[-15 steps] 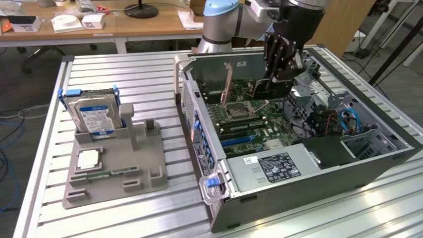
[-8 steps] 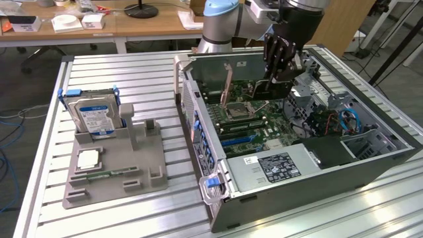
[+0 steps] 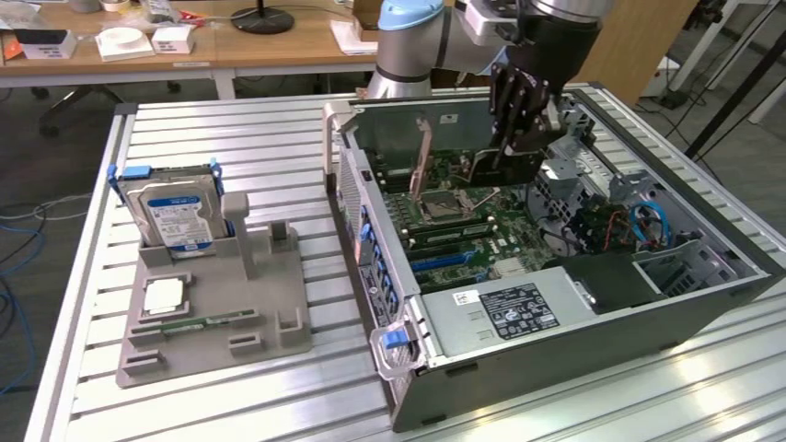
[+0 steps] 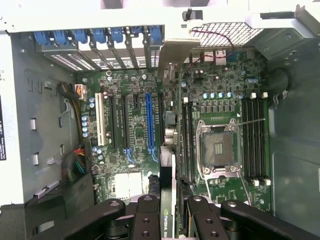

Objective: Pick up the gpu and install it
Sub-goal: 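Insert the gpu into the slot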

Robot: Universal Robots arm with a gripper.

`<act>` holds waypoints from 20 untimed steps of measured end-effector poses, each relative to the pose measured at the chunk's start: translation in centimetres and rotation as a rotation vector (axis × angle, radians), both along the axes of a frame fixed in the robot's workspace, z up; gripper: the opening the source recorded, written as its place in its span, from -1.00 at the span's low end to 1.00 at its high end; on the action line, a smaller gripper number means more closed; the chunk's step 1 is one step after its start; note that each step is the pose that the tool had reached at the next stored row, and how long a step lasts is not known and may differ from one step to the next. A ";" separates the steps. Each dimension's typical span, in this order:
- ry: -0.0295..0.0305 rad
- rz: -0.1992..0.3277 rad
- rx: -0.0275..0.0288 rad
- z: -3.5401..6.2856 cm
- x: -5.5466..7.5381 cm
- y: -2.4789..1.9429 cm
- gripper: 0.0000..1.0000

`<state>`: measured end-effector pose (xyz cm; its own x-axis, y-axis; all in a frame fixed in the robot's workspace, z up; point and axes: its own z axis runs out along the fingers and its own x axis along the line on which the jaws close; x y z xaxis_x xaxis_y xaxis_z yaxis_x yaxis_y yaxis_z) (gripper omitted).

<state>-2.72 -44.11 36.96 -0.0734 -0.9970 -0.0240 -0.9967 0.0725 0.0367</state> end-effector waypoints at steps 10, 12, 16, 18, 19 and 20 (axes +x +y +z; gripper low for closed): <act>0.0000 0.004 -0.0001 -0.47 0.0 0.00 -0.48; 0.0000 0.005 -0.0001 -0.54 0.0 0.00 -0.48; 0.0001 0.007 0.0000 -0.68 0.0 0.00 -0.48; 0.0001 0.007 -0.0001 -0.74 0.0 0.00 -0.48; 0.0000 0.008 -0.0001 -0.77 0.0 0.00 -0.48; 0.0001 0.008 -0.0001 -0.78 0.0 0.00 -0.48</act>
<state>-2.72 -44.11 36.17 -0.0655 -0.9976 -0.0238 -0.9972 0.0646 0.0368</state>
